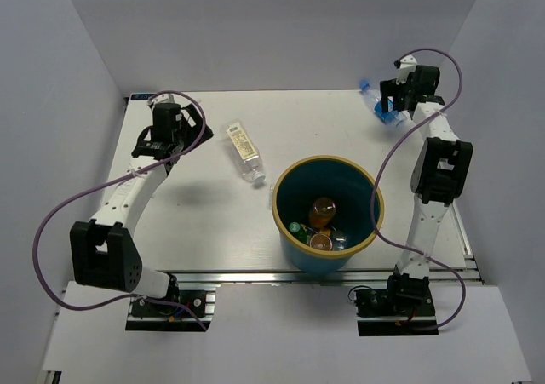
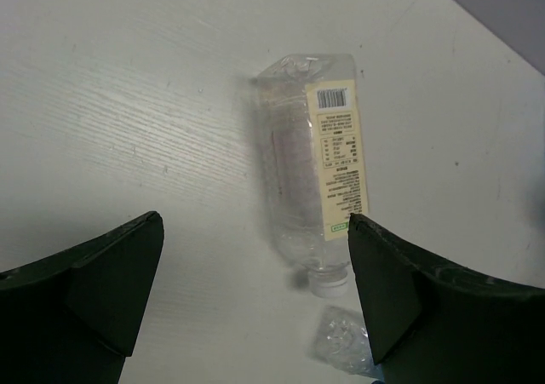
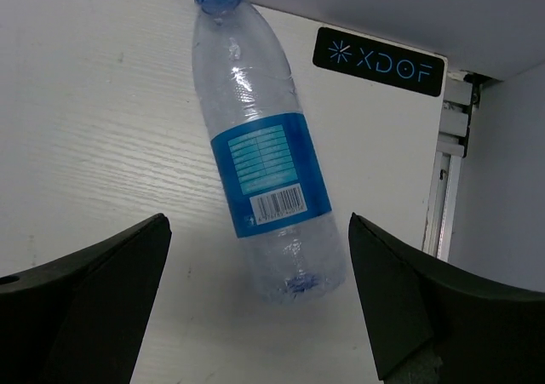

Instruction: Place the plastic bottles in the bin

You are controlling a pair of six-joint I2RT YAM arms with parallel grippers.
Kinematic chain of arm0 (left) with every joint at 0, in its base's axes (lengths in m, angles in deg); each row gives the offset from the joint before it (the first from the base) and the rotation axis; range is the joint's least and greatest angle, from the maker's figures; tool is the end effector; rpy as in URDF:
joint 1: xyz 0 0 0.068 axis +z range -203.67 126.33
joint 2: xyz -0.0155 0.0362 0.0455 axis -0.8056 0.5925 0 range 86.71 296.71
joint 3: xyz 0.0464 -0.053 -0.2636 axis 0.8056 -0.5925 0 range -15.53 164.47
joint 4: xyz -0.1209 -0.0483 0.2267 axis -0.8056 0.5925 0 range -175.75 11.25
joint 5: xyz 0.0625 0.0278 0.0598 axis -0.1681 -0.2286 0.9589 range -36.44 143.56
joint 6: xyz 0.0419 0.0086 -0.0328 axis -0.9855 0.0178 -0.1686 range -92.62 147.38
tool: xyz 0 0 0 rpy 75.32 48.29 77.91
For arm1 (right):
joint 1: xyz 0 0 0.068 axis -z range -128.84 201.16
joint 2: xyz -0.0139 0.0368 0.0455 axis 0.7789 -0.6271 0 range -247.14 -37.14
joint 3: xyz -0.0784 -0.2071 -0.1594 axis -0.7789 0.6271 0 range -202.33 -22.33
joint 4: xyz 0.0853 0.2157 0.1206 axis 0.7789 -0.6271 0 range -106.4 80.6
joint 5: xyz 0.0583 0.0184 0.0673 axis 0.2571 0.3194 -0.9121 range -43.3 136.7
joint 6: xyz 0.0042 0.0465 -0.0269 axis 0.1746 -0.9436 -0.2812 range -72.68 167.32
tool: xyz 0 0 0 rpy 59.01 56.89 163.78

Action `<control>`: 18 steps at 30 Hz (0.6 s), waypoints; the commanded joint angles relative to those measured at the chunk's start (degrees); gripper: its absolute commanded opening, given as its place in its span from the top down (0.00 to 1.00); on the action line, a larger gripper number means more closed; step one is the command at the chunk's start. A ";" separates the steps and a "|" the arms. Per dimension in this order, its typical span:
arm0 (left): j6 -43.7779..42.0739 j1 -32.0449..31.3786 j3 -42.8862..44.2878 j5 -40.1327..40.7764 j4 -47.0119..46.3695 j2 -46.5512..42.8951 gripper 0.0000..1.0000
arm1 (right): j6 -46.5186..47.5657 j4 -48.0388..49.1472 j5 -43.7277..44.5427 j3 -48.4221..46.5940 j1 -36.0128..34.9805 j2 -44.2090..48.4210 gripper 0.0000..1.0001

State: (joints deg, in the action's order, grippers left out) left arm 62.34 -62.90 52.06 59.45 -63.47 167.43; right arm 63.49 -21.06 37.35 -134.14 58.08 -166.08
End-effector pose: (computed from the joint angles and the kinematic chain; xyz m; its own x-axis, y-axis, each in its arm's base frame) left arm 0.3153 -0.0475 0.3135 -0.5130 -0.4941 -0.7020 -0.2647 0.8689 -0.4182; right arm 0.5301 -0.0585 0.2515 -0.4530 -0.2218 -0.8635 -0.1548 0.9734 -0.1688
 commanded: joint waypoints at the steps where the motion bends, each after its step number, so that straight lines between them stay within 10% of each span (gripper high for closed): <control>1: -0.94 0.01 -0.35 -2.90 -1.71 0.13 0.02 | 7.73 -1.52 -3.82 -6.74 0.73 -3.58 0.11; 13: -0.33 0.09 -1.23 0.44 -0.31 -1.01 0.02 | 12.32 -1.96 0.30 -9.04 0.90 -14.32 0.12; 18: -0.16 0.09 -3.08 -0.26 -0.49 -4.26 0.02 | 8.89 -3.81 -5.59 -8.34 0.99 -10.46 0.51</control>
State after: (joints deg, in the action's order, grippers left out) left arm 61.94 -62.84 49.90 59.08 -63.56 167.72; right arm 73.91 -23.07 35.63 -141.81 58.71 -180.31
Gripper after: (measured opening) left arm 0.983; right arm 0.561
